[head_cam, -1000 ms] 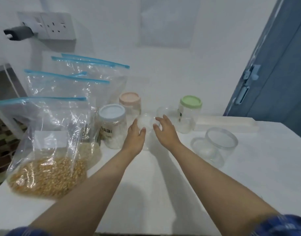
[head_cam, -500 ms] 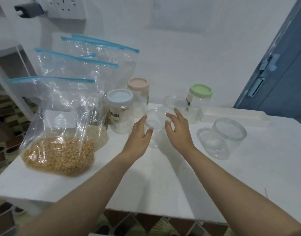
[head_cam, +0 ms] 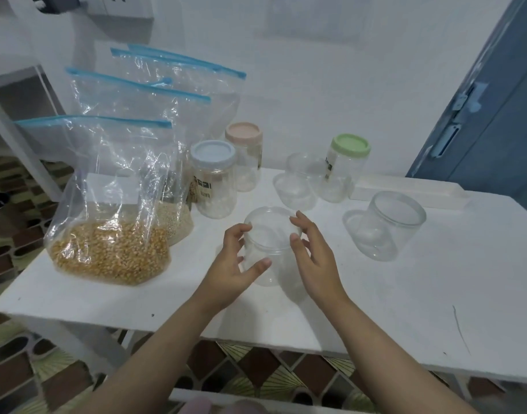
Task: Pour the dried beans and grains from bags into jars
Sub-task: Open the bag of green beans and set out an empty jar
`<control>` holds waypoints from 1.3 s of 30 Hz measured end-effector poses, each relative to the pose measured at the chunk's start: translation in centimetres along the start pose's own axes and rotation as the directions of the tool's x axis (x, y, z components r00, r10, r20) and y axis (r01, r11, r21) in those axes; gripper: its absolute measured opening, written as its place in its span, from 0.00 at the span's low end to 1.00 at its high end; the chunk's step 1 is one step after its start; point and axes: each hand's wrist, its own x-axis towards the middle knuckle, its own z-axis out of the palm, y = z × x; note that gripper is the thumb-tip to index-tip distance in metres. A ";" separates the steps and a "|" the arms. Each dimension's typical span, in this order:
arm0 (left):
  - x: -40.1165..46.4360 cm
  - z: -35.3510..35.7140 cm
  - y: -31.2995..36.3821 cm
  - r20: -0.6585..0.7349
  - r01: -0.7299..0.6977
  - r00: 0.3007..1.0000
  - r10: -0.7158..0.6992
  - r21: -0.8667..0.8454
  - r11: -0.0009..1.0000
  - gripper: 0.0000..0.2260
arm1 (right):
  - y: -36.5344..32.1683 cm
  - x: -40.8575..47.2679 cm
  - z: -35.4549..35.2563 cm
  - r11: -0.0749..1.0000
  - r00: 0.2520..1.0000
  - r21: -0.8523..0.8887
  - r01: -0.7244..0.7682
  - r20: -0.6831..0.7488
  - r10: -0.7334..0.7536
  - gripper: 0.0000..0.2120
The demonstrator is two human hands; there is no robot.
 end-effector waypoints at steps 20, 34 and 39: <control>0.6 -1.1 0.6 0.167 0.110 0.982 -0.093 -0.101 0.989 0.37 | -1.7 1.9 -1.6 0.985 0.944 -0.133 0.108 0.325 -0.060 0.39; 1.3 -2.1 0.5 0.247 0.188 0.957 -0.152 -0.131 0.973 0.35 | -1.5 1.7 -1.7 0.982 0.970 -0.151 0.116 0.231 -0.080 0.31; 1.4 -2.4 0.7 0.278 0.216 0.947 -0.163 -0.171 0.961 0.37 | -1.4 1.8 -2.3 0.997 0.958 -0.067 0.049 0.285 -0.028 0.33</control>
